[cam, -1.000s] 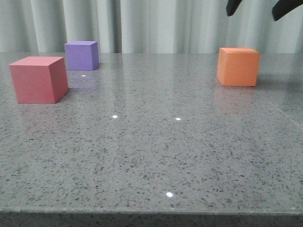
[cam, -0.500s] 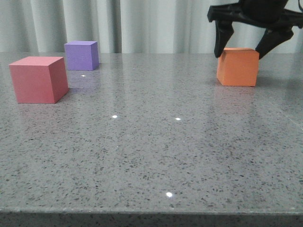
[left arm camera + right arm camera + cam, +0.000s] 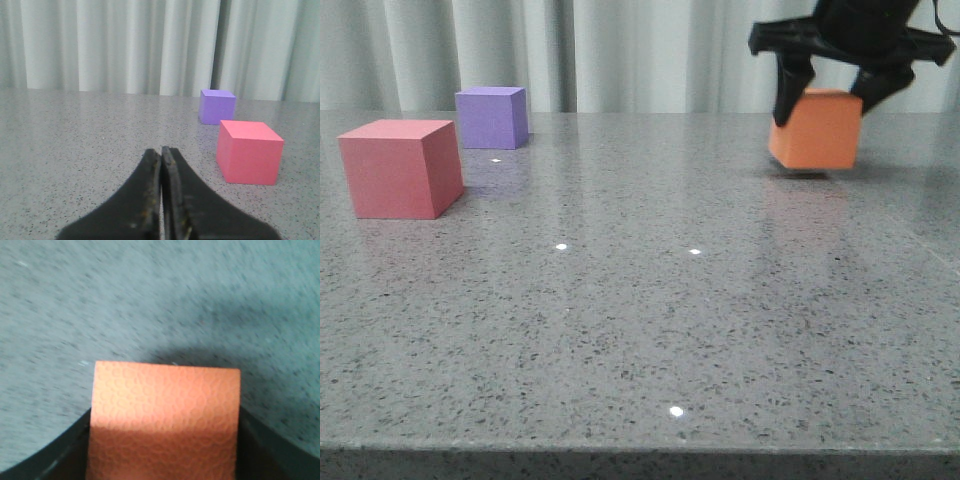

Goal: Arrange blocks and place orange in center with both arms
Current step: 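Lift the orange cube with the right gripper and carry it toward the table center, then set the orange cube down, open the right gripper and raise it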

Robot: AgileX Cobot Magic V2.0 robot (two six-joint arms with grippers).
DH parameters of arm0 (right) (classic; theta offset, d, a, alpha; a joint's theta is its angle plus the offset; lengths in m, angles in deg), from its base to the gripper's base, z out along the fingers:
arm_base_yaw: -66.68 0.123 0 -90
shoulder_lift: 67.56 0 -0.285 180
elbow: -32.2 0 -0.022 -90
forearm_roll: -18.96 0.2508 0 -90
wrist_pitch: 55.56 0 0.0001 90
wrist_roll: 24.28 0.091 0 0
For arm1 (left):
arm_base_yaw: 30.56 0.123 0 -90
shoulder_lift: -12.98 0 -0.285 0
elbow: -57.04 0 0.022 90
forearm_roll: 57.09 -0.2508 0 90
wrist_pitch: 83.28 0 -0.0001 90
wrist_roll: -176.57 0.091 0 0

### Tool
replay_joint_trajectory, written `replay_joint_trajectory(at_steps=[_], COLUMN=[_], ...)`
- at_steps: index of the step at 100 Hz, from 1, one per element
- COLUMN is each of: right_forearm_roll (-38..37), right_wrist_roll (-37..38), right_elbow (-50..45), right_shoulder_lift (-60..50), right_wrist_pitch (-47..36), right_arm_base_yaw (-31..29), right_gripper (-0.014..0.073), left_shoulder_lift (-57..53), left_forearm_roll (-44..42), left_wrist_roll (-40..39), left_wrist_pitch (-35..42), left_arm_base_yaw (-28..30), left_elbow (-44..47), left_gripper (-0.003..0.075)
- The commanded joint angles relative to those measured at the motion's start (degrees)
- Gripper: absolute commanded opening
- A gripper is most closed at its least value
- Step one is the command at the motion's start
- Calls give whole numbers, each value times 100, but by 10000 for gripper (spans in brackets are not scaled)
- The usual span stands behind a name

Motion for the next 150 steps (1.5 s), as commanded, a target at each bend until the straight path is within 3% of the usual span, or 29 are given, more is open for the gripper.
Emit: replay_joint_trajectory(at_steps=[1, 48, 98, 107, 123, 150], right_forearm_roll=[46, 41, 41, 41, 41, 46], right_wrist_roll=[88, 1049, 1182, 1182, 1182, 1182], right_elbow=[420, 1477, 1711, 1711, 1711, 1915], right_shoulder_lift=[-384, 353, 822, 841, 841, 782], right_wrist_pitch=[-194, -494, -197, -197, -281, -241], right_arm_base_yaw=[211, 1323, 1435, 1435, 1435, 1435], right_gripper=[330, 330, 334, 400, 670, 640], left_shoulder_lift=[-193, -193, -193, -193, -193, -193], left_forearm_roll=[-4, -4, -4, -4, -4, -4], left_wrist_roll=[-46, -46, -46, -46, -46, -46], left_wrist_pitch=[466, 466, 466, 466, 466, 466], left_arm_base_yaw=[11, 11, 11, 11, 11, 11], left_elbow=[249, 249, 249, 249, 249, 249], left_gripper=[-20, -20, -20, -20, -20, -20])
